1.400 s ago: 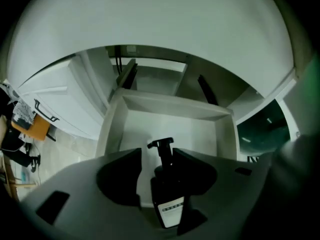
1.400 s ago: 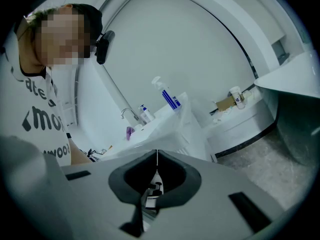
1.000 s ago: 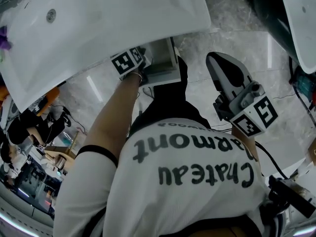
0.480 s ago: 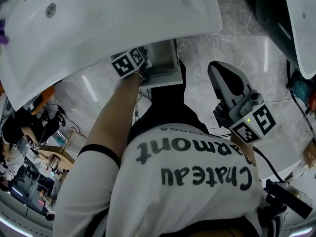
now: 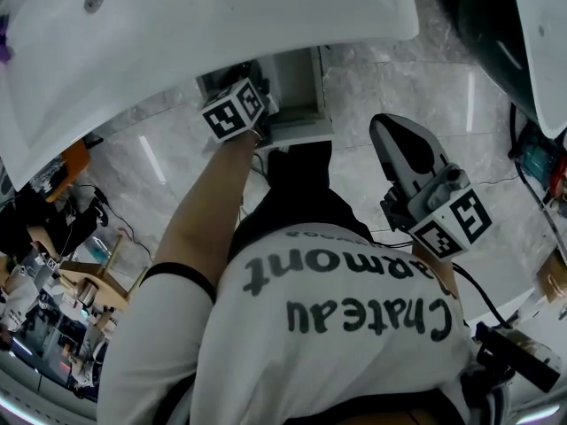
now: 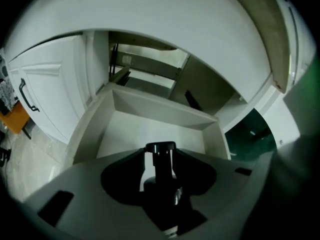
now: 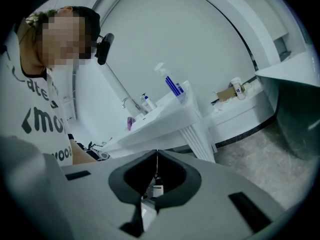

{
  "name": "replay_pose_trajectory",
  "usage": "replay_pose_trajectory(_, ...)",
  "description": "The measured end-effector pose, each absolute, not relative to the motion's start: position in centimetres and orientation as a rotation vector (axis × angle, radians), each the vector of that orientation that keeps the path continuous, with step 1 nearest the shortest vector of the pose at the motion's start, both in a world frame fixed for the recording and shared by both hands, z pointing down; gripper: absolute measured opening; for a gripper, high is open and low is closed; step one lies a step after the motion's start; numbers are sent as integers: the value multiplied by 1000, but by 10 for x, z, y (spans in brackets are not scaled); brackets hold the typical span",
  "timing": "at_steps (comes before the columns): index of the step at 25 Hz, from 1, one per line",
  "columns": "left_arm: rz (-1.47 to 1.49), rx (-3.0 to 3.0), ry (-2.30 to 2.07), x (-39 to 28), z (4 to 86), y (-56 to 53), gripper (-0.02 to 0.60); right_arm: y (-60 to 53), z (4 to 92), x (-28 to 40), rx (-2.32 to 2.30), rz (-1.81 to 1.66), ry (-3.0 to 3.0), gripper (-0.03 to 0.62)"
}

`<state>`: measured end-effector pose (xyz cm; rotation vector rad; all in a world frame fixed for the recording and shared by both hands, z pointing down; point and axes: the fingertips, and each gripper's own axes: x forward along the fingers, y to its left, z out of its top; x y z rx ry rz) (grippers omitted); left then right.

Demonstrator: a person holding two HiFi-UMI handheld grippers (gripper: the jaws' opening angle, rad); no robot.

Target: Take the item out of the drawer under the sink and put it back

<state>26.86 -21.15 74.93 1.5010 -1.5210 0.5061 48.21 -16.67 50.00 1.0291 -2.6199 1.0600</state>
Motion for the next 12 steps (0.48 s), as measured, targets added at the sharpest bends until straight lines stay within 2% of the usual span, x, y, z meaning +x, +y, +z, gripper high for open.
replay_pose_trajectory(3, 436, 1564, -1502, 278, 739, -214, 118, -161, 498, 484, 1041, 1042, -2624, 12)
replay_pose_trajectory(12, 425, 1765, -1455, 301, 717, -216, 91, -148, 492, 483, 1060, 980, -2630, 12)
